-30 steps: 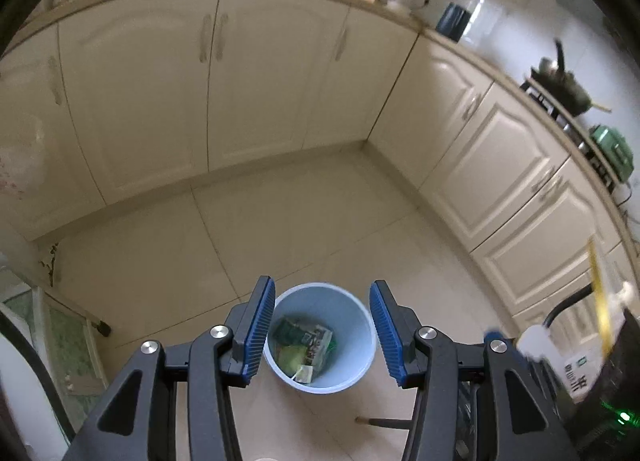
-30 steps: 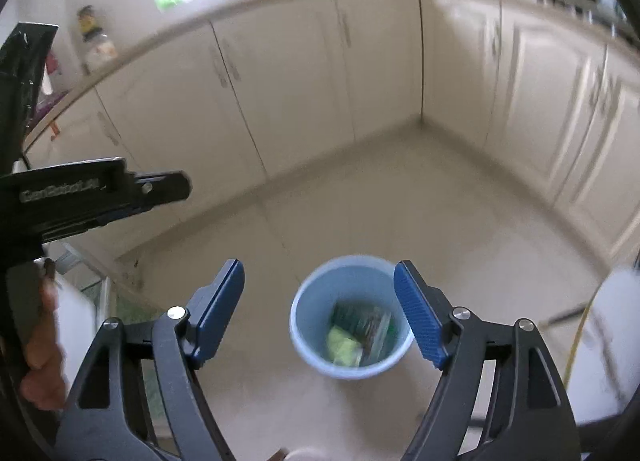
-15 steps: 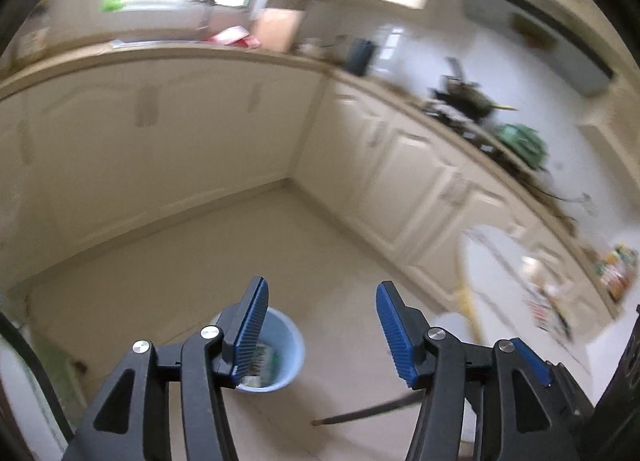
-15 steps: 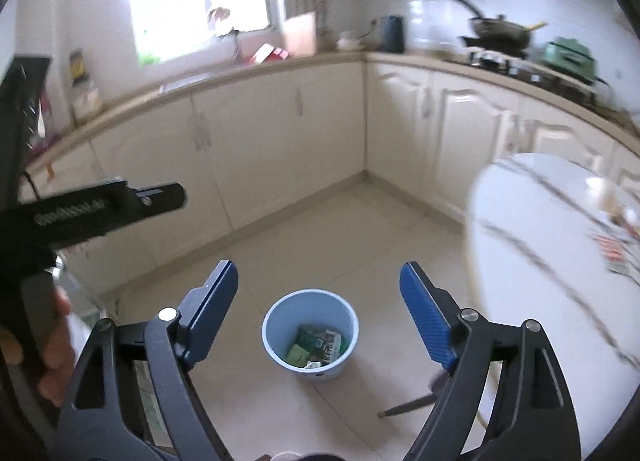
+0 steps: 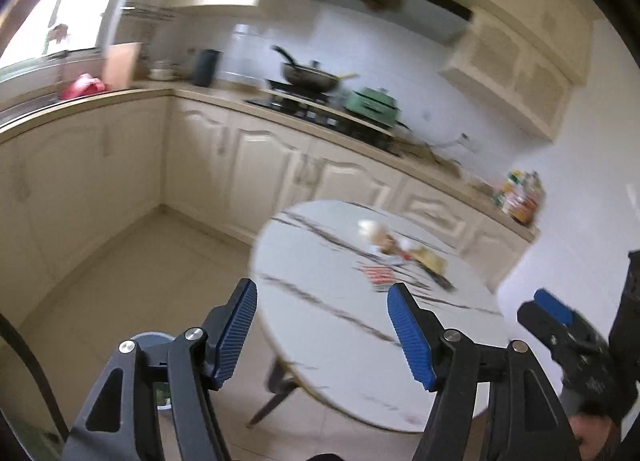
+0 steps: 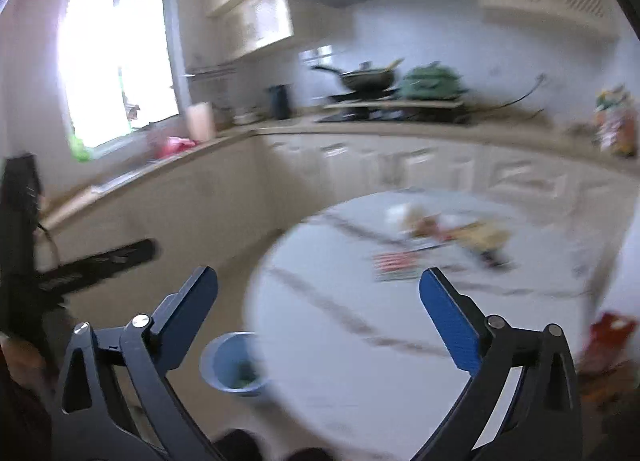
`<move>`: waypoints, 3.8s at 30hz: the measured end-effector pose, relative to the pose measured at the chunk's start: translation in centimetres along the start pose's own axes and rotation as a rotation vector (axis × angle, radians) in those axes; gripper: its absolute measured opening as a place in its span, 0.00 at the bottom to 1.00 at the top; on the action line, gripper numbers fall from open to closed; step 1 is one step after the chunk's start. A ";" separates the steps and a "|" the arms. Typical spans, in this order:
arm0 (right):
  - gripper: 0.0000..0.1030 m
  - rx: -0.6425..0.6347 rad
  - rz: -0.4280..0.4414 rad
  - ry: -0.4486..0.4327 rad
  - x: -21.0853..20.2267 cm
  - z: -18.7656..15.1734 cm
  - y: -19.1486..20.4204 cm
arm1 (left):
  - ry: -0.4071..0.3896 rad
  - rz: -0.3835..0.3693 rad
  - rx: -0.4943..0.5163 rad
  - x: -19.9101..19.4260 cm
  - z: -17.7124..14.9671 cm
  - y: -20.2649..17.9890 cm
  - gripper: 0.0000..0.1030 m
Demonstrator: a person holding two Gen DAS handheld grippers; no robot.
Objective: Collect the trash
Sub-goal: 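Move both tools back toward the table, then grasp the dark snack wrapper with the right gripper while the left gripper grasps the white bun, then lift the bun and dark wrapper and carry them toward the blue bin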
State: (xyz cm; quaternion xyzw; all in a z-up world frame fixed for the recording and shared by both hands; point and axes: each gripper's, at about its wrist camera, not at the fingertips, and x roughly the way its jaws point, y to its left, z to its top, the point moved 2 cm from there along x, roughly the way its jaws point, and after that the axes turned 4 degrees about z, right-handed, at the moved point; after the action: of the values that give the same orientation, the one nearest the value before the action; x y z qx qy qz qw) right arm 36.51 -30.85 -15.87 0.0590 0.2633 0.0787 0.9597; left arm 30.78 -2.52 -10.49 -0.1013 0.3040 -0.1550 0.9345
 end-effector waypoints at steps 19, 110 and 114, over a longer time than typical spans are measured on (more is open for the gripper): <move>0.98 0.061 -0.095 0.372 15.3 -0.7 -21.5 | 0.279 -0.018 0.205 26.5 12.1 -14.1 0.64; 0.06 -0.077 0.036 0.330 14.0 -3.4 -6.7 | 0.173 0.078 0.130 23.7 6.5 1.7 0.35; 0.06 -0.086 0.040 0.327 14.0 -4.3 -5.0 | 0.130 0.148 0.135 21.1 5.1 4.4 0.35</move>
State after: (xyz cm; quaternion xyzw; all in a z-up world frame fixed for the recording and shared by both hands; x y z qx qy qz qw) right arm 46.80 -32.89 -27.22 0.0095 0.4110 0.1177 0.9040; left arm 51.06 -5.38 -19.01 -0.0051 0.3593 -0.1120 0.9265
